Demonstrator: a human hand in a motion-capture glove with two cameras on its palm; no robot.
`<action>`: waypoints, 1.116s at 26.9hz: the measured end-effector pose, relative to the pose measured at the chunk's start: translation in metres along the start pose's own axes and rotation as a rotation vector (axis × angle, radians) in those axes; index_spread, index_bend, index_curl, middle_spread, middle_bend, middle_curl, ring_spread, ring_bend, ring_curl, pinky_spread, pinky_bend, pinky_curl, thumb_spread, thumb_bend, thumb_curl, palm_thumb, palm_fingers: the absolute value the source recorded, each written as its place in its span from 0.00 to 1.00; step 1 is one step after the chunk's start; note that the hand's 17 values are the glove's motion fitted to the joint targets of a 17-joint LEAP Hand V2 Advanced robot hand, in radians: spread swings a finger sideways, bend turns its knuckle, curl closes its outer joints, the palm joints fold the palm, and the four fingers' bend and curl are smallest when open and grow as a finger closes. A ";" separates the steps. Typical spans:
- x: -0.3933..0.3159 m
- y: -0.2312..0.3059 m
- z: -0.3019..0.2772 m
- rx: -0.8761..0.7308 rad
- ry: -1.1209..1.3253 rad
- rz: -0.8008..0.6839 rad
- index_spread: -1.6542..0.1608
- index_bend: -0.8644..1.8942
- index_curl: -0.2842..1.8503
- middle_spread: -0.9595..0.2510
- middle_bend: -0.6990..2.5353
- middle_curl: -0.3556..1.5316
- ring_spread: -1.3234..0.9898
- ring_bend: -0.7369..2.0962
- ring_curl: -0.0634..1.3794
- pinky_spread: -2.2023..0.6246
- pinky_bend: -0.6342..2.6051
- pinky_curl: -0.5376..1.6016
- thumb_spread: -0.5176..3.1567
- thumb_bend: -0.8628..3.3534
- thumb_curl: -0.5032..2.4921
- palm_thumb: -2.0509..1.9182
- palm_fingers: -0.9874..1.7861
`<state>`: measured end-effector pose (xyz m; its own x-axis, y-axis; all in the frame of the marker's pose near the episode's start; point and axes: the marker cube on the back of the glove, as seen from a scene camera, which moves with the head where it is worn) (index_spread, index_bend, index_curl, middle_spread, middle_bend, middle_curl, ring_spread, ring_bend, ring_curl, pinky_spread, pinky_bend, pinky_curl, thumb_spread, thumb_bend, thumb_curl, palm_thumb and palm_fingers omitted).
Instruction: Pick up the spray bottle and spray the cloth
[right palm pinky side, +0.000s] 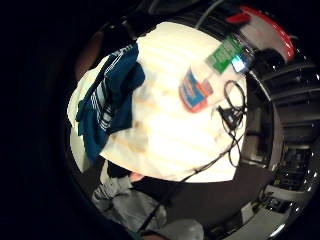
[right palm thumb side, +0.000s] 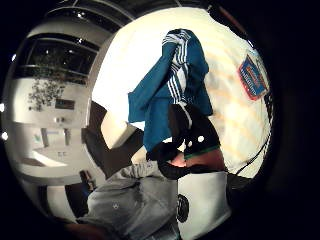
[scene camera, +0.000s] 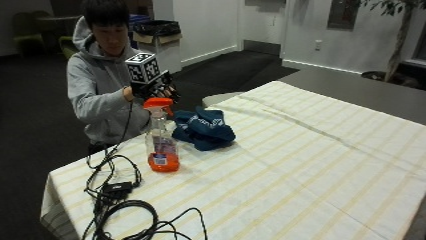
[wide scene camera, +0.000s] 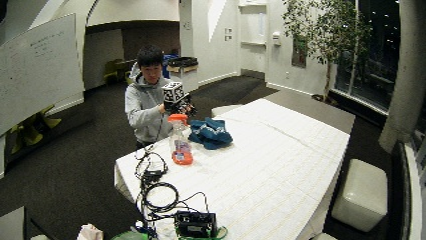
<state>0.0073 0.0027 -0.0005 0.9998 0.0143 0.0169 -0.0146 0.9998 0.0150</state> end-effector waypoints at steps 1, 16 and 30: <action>0.002 0.001 0.000 0.004 -0.004 0.005 0.82 0.39 0.16 0.78 0.31 0.23 0.58 0.34 0.07 0.82 0.31 0.29 0.25 0.28 0.20 0.64 0.55; 0.085 0.029 -0.010 0.295 -0.200 0.263 0.76 0.35 0.22 0.79 0.31 0.30 0.60 0.34 0.15 0.86 0.33 0.36 0.40 0.26 0.23 0.66 0.51; 0.146 -0.023 -0.005 0.329 -0.626 0.291 0.78 0.34 0.21 0.82 0.30 0.33 0.61 0.36 0.19 0.86 0.37 0.40 0.41 0.24 0.26 0.68 0.46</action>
<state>0.1536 -0.0180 -0.0036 0.7603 0.1668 0.6278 -0.3778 0.8997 0.2185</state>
